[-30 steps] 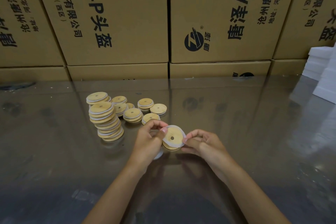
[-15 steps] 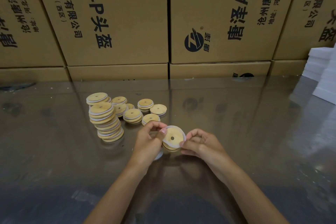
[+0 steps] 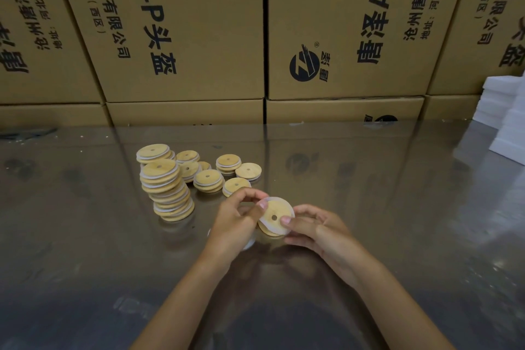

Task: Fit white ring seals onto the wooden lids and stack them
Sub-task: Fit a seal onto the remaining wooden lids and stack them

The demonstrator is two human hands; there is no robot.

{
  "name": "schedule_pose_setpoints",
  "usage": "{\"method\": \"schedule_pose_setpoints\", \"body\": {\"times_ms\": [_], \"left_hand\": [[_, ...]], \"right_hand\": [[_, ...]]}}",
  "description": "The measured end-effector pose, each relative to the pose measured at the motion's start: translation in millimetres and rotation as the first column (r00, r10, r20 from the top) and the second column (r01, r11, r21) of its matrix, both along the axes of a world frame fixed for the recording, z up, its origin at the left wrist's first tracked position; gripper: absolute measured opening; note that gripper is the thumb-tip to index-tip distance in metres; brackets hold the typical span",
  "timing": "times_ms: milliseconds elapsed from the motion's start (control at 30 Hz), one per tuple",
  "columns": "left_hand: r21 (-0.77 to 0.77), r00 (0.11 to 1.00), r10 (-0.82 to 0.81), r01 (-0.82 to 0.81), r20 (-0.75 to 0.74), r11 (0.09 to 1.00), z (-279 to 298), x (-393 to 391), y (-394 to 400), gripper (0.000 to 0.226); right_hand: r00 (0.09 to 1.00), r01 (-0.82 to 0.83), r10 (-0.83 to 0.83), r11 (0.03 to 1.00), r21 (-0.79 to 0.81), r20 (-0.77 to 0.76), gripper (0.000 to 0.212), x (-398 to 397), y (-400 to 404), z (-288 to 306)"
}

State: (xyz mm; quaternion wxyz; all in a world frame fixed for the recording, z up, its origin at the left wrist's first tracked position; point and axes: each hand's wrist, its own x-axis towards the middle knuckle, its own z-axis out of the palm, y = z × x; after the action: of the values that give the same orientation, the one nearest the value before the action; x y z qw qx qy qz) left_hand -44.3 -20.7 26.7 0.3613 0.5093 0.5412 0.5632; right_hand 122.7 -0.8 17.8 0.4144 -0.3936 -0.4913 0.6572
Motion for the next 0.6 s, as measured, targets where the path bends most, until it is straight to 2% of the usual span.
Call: {"method": "schedule_pose_setpoints", "body": {"times_ms": [100, 200, 300, 600], "left_hand": [[-0.023, 0.997, -0.07, 0.069, -0.04, 0.997, 0.2, 2.6, -0.8, 0.007], [-0.028, 0.999, -0.051, 0.051, -0.003, 0.998, 0.8, 1.8, 0.9, 0.002], [-0.063, 0.999, -0.027, 0.028, 0.031, 0.998, 1.2, -0.6, 3.2, 0.007], [-0.107, 0.997, -0.08, 0.079, -0.003, 0.991, 6.6, -5.4, 2.9, 0.011]], "right_hand": [[0.997, -0.022, 0.019, 0.999, 0.045, 0.072, 0.029, -2.1, -2.5, -1.7], [0.998, -0.001, -0.003, 0.998, 0.064, 0.061, 0.029, -2.5, -2.2, -3.1], [0.998, 0.01, -0.015, 0.996, 0.083, 0.059, 0.029, -1.8, -1.7, -3.0], [0.995, 0.069, -0.062, 0.993, 0.092, -0.078, 0.022, -0.1, 1.0, -5.2]]}}
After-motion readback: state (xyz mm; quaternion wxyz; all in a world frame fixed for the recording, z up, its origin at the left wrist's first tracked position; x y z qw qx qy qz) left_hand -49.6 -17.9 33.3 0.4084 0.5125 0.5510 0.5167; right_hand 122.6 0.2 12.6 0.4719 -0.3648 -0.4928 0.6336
